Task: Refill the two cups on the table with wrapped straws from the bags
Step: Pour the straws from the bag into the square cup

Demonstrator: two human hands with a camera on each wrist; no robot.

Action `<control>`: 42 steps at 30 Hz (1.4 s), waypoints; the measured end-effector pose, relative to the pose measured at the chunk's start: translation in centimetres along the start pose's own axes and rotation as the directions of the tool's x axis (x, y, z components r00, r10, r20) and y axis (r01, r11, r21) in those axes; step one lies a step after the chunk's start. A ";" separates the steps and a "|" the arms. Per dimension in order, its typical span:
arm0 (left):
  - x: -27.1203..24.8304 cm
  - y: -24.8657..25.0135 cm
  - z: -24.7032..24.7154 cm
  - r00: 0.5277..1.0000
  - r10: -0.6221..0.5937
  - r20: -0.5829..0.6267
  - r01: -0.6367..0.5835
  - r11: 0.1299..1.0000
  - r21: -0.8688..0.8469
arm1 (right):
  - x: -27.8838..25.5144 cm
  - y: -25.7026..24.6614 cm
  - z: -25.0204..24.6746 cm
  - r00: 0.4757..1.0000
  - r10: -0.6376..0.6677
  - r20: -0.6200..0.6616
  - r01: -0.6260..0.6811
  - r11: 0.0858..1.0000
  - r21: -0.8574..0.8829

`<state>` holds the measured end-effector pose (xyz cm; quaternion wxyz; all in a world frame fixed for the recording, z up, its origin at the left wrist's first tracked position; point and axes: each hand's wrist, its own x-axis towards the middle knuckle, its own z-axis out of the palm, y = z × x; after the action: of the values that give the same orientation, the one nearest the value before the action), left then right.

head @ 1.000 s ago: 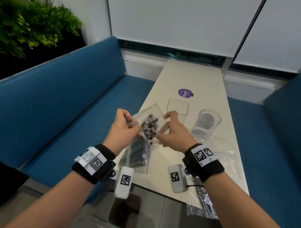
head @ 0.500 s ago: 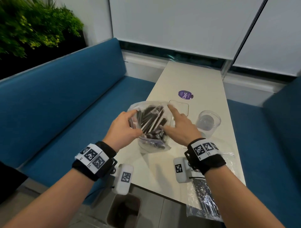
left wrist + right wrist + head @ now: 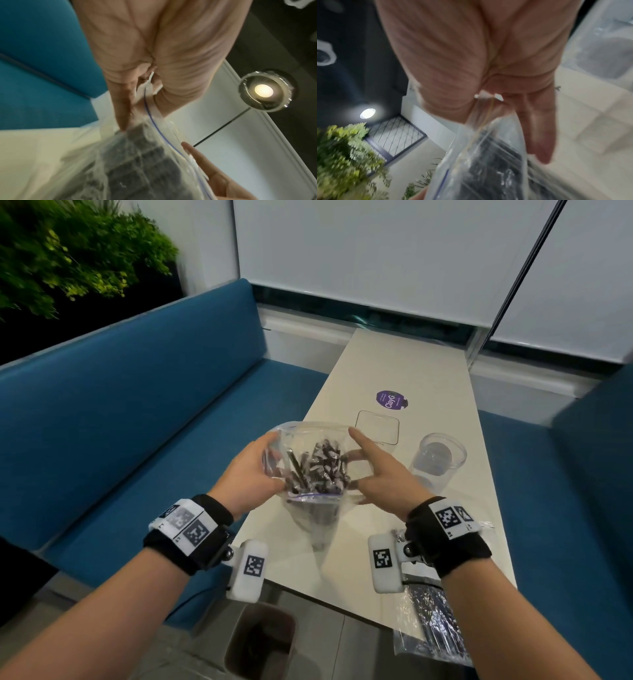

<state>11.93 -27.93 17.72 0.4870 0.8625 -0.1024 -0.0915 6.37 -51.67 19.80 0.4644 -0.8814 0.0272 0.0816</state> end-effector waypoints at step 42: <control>1.2 -5.5 4.4 0.976 -0.015 0.217 0.014 1.000 0.007 | 1.3 5.4 6.0 0.987 -0.136 0.080 0.133 0.990 0.048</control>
<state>12.47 -29.08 10.72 0.4700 0.8493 -0.1490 -0.1886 6.27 -49.75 11.80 0.4882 -0.8670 -0.0499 0.0860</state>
